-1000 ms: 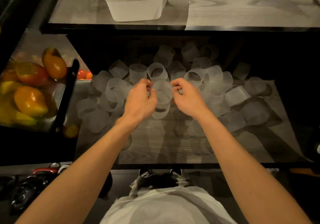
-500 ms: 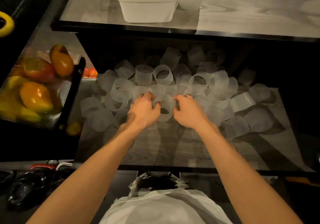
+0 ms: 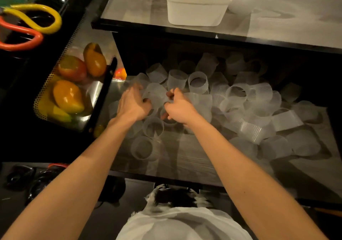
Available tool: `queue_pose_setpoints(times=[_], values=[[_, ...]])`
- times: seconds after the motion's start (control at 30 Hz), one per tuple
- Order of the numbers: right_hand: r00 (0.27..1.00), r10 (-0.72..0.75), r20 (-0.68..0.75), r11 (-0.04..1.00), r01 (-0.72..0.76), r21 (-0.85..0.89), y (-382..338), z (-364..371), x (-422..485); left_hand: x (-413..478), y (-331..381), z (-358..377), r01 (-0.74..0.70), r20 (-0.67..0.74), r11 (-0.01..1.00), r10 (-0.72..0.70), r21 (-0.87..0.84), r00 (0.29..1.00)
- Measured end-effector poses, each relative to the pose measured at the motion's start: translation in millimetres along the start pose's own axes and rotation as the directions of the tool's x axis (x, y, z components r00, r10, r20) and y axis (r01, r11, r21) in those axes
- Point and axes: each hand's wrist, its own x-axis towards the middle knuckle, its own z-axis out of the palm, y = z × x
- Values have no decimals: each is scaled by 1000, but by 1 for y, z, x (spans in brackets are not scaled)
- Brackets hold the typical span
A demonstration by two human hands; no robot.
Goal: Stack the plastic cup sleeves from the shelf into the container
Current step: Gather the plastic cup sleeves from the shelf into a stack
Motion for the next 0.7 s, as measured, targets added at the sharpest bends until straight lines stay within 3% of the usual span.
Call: queue_pose_setpoints(times=[0.1,0.2,0.37,0.47,0.57,0.7], values=[[995,95,-9,994,-95,50,-8,13,11,5,-7,-2,-32,81,1000,32,-2,996],[994,77,-72,995,-72,68,-10,20,18,10,-10,-2,-68,120,997,73,-39,990],[955,-109,-276,988,135,75,-14,17,19,22,-16,-13,-281,-38,918,282,-279,959],[936,-104,-337,974,165,155,-18,18,19,27,-16,-24,-320,-83,887,311,-334,947],[976,53,-212,947,18,321,-19,25,22,26,-22,-27,-239,-98,907,219,-347,971],[966,248,-66,923,-215,318,-9,40,28,25,-32,-24,-65,-28,972,60,-224,998]])
